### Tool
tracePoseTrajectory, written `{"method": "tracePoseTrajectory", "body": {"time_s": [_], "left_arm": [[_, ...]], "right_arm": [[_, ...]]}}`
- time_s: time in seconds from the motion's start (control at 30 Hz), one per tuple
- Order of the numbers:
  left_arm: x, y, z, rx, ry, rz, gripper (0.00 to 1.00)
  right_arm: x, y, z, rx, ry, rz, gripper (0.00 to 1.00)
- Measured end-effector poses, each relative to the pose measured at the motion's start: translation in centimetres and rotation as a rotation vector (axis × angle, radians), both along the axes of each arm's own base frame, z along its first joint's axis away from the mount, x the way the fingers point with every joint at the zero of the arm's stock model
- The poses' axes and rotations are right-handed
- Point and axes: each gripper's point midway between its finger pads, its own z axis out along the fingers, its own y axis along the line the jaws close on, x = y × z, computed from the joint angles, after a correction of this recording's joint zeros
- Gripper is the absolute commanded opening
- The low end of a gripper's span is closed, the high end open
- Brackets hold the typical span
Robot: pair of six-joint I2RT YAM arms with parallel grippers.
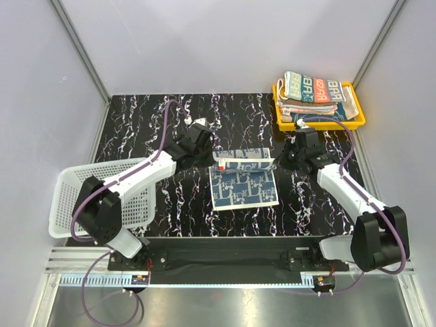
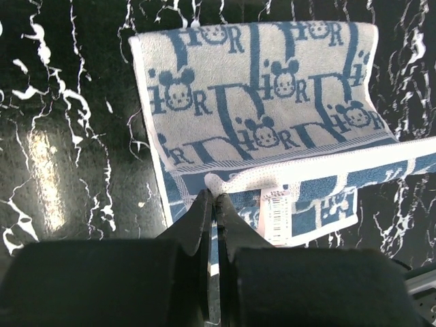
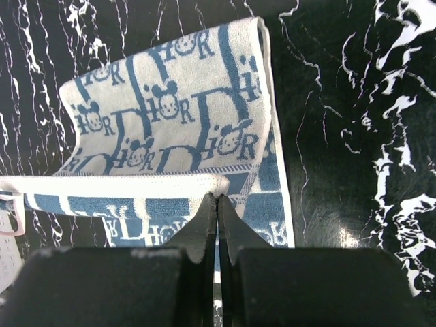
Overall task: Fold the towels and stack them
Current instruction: Fold the towel
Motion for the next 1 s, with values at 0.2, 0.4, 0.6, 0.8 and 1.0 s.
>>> {"method": "tracePoseTrajectory", "body": {"time_s": [0.2, 0.4, 0.6, 0.8, 1.0], "left_arm": [[-1.2, 0.0, -1.2, 0.026, 0.028, -0.015, 0.0], [-3.2, -0.3, -3.2, 0.057, 0.069, -0.044, 0.0], [-4.2, -0.3, -4.2, 0.068, 0.093, -0.048, 0.0], [-4.2, -0.3, -4.2, 0.07, 0.093, -0.047, 0.0], [-4.4, -0.3, -3.1, 0.055, 0.074, -0.053, 0.0]], "right_arm": [[-1.1, 0.1, -1.6, 0.005, 0.038, 0.014, 0.0], [-1.8, 0.0, -2.9, 0.005, 0.066, 0.011, 0.0], [-2.4, 0.1, -3.6, 0.017, 0.091, 0.016, 0.0], [-2.4, 0.1, -3.6, 0.018, 0.089, 0.017, 0.0], [-2.8, 0.0, -1.9, 0.026, 0.058, 0.017, 0.0]]}}
